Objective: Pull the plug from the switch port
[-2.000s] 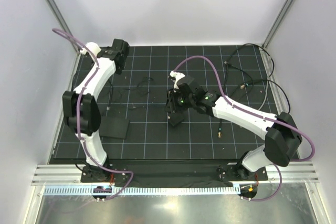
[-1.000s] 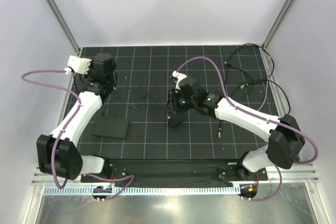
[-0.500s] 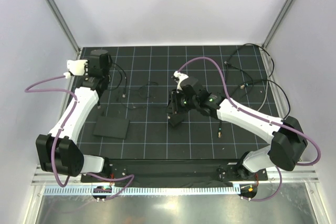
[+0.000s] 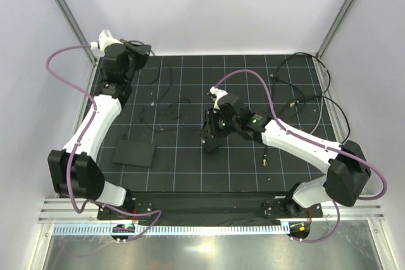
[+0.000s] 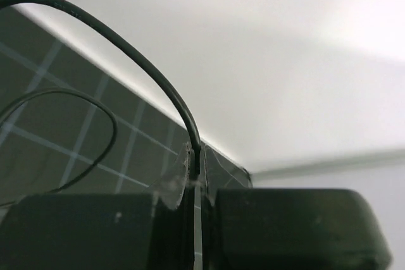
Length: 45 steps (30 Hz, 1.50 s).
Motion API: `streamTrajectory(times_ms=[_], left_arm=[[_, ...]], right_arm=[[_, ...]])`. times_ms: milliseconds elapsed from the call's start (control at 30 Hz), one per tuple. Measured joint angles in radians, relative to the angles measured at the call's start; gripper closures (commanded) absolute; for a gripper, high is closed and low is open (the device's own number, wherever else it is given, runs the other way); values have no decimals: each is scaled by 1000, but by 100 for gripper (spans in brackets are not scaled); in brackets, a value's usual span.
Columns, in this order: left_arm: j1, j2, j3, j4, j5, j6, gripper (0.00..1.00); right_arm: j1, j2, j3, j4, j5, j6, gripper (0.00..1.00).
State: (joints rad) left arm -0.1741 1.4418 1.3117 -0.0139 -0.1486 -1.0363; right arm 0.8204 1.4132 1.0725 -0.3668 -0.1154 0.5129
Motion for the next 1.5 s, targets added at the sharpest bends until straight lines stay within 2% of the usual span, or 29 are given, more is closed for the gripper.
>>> streamTrajectory(times_ms=[100,300,400,433,567,733,867,967,1000,1067,1100,1167,1200,1233,1300,1333,1367,1500], left_arm=[[0,23,19,90,129,24,100],[0,48,59,225,393,-5,100],[0,42,74,249,482,-18,100],[-1,35,76,245,500,-22,100],[-13,-18,62,179,513,-40,100],[-70,-150,-61,102,440,-118,100],[-124,-199,-101,42,387,-167,100],[-148,-213,-103,0,360,-188,100],[-153,-223,-107,-14,352,-191,100],[-158,-243,-111,-40,341,-194,100],[-159,-255,-112,-54,334,-194,100],[-159,-276,-112,-73,327,-190,99],[-159,-284,-112,-84,324,-187,90],[-159,-288,-112,-94,320,-182,61],[-159,-288,-110,-113,314,-159,43],[-159,-288,-108,-132,307,-148,25],[-159,-288,-103,-156,300,-129,22],[-159,-290,-78,-259,266,-65,23]], right_arm=[[0,0,0,0,1,2,59],[0,0,15,-41,59,-29,40],[-4,0,73,-97,109,-68,25],[-10,0,101,-111,115,-85,14],[-28,0,217,-129,95,-167,1],[-26,27,362,-98,28,-237,0],[12,145,547,-58,7,-272,1],[37,224,613,-39,18,-273,27],[43,244,620,-37,18,-269,47],[49,272,621,-39,19,-251,62],[49,283,620,-39,19,-242,81],[49,286,600,-26,20,-226,99],[48,283,586,-12,23,-215,99],[48,280,575,0,29,-202,99],[48,267,551,8,77,-180,99],[45,260,544,-1,98,-167,99],[39,255,543,-9,113,-158,99],[-70,227,542,-54,140,-100,99]])
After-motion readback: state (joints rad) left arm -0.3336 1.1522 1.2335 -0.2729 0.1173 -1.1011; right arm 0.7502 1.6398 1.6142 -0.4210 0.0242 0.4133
